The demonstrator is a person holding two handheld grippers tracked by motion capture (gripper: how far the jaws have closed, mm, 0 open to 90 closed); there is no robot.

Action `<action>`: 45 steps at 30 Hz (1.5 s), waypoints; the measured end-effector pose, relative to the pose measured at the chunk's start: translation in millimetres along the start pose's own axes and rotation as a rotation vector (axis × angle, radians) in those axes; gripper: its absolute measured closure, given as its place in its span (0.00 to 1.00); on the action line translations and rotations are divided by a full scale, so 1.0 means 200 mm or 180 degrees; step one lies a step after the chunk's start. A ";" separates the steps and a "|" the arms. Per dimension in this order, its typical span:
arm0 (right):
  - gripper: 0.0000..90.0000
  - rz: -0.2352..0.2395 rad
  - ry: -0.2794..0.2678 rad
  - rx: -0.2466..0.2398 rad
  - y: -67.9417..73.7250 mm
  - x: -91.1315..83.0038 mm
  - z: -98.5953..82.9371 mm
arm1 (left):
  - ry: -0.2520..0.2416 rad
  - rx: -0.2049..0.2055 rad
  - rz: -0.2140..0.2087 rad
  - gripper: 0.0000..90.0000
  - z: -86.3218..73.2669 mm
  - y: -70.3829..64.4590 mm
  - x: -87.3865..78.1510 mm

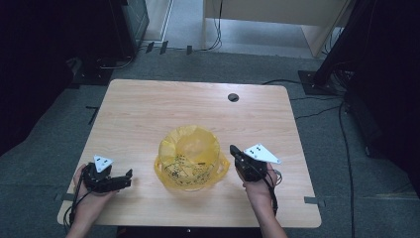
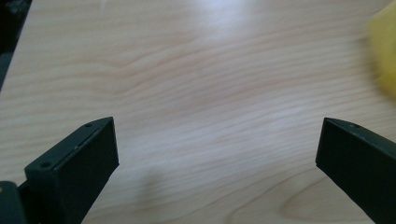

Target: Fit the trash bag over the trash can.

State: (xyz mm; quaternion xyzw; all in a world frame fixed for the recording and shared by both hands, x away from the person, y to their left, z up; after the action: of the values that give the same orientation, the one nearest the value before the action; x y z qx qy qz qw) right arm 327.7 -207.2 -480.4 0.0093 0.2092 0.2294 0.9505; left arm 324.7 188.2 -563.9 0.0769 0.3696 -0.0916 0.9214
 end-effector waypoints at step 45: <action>1.00 0.2541 0.0298 -0.3240 0.70 0.12 0.40 | 0.0046 -0.0131 -0.0121 0.00 -0.08 0.05 0.06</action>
State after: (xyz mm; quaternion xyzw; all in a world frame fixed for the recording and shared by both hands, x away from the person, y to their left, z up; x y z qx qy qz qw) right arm 319.4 -65.4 -401.0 -0.3754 0.0960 0.6358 0.6676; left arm 323.4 199.4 -582.8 0.0515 0.3794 -0.1010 0.9182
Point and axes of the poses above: each handheld gripper's, and its own axes: x roughly forward along the jaws, z roughly out of its top, y roughly to its left, the point moved 9 cm from there along x, roughly forward along the jaws, and after that the axes turned 1 degree about z, right-handed, at the moved point
